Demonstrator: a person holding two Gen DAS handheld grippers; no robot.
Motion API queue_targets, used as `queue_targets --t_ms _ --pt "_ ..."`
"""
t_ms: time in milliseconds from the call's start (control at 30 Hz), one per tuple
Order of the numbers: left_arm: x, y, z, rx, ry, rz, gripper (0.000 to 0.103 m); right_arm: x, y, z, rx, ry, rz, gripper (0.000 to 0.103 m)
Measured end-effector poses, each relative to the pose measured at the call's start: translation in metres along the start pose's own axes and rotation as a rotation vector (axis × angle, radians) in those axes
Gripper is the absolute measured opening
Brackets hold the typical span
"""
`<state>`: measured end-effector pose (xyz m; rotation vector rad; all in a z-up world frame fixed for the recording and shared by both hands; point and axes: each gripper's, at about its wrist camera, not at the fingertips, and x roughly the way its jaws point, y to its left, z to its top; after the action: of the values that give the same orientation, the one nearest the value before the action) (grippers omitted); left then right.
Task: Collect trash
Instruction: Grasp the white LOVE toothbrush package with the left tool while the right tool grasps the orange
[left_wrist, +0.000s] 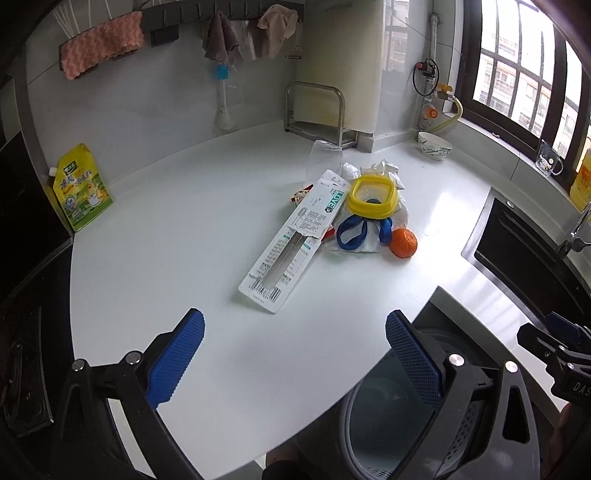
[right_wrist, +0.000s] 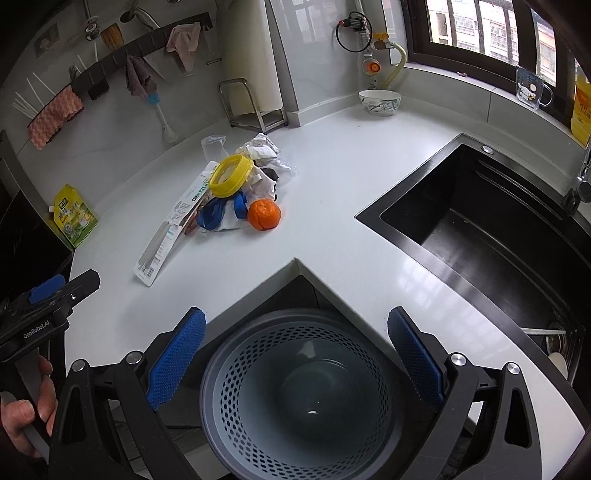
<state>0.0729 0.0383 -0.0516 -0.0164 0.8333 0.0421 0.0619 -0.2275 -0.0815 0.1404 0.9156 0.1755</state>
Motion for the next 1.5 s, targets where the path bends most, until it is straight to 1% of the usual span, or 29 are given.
queue_targets --t_ms 100,233,367,500,633,800,1000,1233,1300,1333,1367,1400,1433,1467,1500 --pt "0.034 0.002 0.013 0.037 -0.004 -0.026 0.097 0.032 0.006 0.014 0.026 0.010 0.000 0.094" --pt "0.075 0.005 0.029 0.081 0.000 -0.061 0.097 0.073 0.013 0.031 0.040 0.019 -0.023 0.094" --pt "0.108 0.008 0.038 0.124 0.007 -0.093 0.097 0.105 0.016 0.048 0.062 0.020 -0.035 0.094" --pt "0.135 0.009 0.042 0.157 0.038 -0.123 0.097 0.130 0.018 0.060 0.066 0.029 -0.046 0.094" --pt "0.152 0.009 0.045 0.174 0.056 -0.145 0.097 0.149 0.015 0.068 0.075 0.034 -0.048 0.094" --pt "0.165 0.009 0.045 0.169 0.073 -0.173 0.097 0.165 0.015 0.076 0.073 0.040 -0.045 0.094" --pt "0.173 0.010 0.044 0.161 0.093 -0.195 0.097 0.172 0.020 0.082 0.028 0.004 -0.085 0.094" --pt "0.181 0.008 0.047 0.153 0.099 -0.207 0.096 0.180 0.026 0.087 -0.005 0.005 -0.085 0.094" --pt "0.179 0.008 0.046 0.156 0.093 -0.220 0.094 0.181 0.026 0.088 -0.005 -0.003 -0.082 0.093" --pt "0.178 0.007 0.046 0.160 0.092 -0.225 0.090 0.181 0.026 0.088 -0.005 -0.007 -0.079 0.093" --pt "0.178 0.006 0.047 0.162 0.094 -0.229 0.084 0.181 0.026 0.088 -0.007 -0.009 -0.079 0.092" --pt "0.179 0.005 0.048 0.165 0.098 -0.234 0.081 0.181 0.027 0.088 -0.011 -0.008 -0.077 0.089" --pt "0.180 0.004 0.048 0.166 0.105 -0.238 0.075 0.183 0.028 0.087 -0.016 -0.003 -0.076 0.085" --pt "0.180 0.004 0.048 0.167 0.111 -0.244 0.070 0.184 0.029 0.087 -0.020 0.004 -0.071 0.079" --pt "0.180 0.004 0.047 0.165 0.115 -0.248 0.069 0.184 0.031 0.087 -0.026 0.003 -0.064 0.075"
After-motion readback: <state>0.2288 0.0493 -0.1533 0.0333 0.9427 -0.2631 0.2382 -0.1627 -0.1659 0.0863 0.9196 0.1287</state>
